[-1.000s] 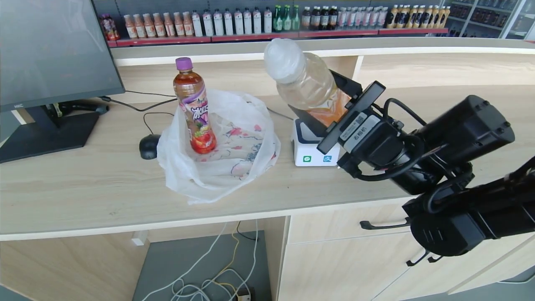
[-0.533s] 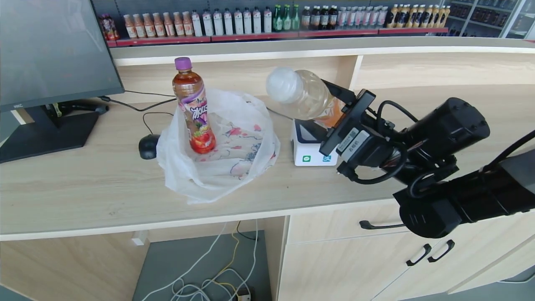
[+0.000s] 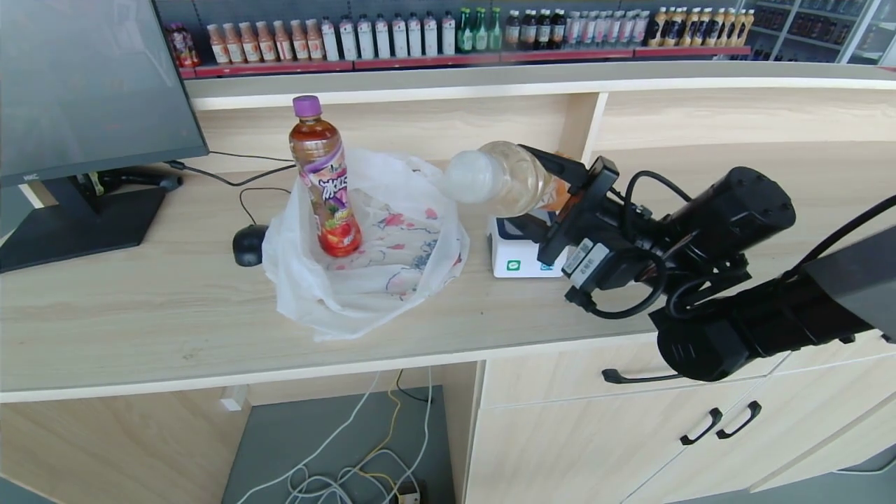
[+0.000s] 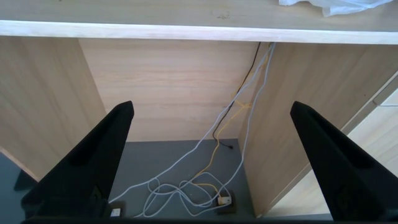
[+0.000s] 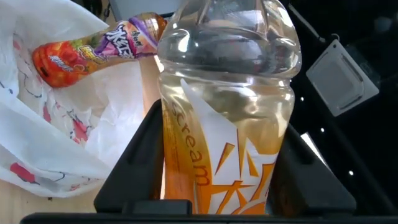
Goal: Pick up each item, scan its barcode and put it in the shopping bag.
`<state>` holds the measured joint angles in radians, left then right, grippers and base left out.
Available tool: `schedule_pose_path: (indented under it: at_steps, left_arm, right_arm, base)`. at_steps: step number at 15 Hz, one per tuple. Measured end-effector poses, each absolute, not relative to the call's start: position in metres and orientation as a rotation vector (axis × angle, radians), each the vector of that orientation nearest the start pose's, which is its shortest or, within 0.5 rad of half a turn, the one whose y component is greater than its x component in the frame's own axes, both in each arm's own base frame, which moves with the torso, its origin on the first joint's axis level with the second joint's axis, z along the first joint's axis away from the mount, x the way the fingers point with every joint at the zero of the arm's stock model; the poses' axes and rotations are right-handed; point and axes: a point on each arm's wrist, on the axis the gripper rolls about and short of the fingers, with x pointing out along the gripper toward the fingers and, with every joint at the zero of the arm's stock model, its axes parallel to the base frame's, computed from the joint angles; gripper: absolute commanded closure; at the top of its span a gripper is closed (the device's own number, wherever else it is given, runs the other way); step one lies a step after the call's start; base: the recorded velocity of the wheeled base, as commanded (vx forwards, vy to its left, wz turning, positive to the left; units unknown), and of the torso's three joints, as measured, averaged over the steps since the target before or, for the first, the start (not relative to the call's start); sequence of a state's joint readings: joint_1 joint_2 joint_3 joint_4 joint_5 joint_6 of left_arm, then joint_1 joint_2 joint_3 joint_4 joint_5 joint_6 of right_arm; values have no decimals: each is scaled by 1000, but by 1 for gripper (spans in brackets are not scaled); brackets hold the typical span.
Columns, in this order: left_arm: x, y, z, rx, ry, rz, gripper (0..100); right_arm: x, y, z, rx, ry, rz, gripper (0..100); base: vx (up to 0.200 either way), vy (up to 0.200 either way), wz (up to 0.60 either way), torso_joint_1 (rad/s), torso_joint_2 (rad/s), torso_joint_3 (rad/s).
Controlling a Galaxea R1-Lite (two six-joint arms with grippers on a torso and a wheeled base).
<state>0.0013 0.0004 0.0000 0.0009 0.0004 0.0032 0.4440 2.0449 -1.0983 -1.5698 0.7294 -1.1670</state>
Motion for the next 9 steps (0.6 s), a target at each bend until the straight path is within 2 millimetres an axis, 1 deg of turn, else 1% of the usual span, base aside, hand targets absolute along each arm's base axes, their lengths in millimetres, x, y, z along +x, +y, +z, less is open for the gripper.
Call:
schedule_pose_path:
  at_steps: [2,6,9]
  left_arm:
    - [-23,0,75,3,1,2,0]
    - [-23,0,75,3,1,2,0]
    - [-23,0,75,3,1,2,0]
  right_arm:
    - [339,179,226,-1081,-1260,626,100]
    - [346,185,218,-1079,-1263,652,100]
    - [350,187,217,-1079,-1270,651,100]
  base:
    - [0,0,0,0,0,0]
    - [0,0,0,0,0,0]
    - [0,0,0,0,0,0]
